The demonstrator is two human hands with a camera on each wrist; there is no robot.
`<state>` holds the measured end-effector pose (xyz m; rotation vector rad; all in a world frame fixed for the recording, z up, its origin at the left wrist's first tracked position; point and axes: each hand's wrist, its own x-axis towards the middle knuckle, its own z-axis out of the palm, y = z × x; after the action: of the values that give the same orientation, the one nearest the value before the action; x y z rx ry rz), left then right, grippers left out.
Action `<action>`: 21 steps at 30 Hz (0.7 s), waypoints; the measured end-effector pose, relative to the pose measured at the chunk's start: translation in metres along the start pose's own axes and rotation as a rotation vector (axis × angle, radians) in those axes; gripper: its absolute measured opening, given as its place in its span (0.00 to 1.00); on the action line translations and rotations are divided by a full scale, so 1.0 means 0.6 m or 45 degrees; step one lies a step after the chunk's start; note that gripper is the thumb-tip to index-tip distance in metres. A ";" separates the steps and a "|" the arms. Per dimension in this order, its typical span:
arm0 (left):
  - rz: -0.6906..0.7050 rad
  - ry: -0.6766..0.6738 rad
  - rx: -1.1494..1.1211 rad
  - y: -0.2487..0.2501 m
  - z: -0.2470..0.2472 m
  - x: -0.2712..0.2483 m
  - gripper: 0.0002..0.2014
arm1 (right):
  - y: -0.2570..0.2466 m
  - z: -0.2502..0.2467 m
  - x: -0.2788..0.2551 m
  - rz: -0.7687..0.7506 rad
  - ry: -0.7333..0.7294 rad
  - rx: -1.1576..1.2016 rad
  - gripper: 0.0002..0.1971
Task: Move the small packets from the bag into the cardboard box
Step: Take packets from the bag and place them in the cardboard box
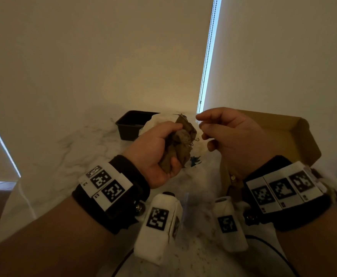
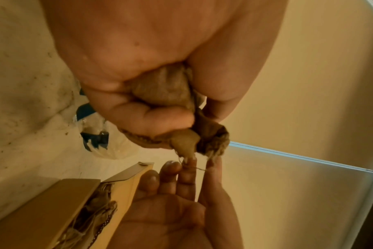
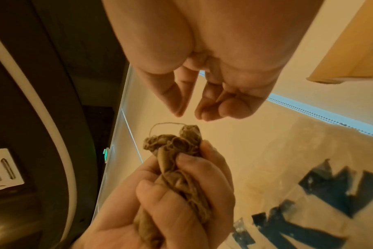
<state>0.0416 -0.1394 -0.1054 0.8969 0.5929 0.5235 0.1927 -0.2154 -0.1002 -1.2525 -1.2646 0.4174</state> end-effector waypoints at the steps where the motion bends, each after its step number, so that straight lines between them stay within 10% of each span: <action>1: -0.008 -0.022 0.029 0.000 -0.001 -0.001 0.11 | -0.002 0.002 -0.001 0.020 -0.034 0.022 0.11; 21: 0.139 0.149 -0.101 0.021 -0.019 0.005 0.08 | -0.003 -0.017 0.011 0.246 0.164 0.138 0.17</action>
<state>0.0337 -0.1245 -0.1013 0.8303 0.6277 0.6969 0.2031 -0.2154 -0.0933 -1.2928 -1.0037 0.5288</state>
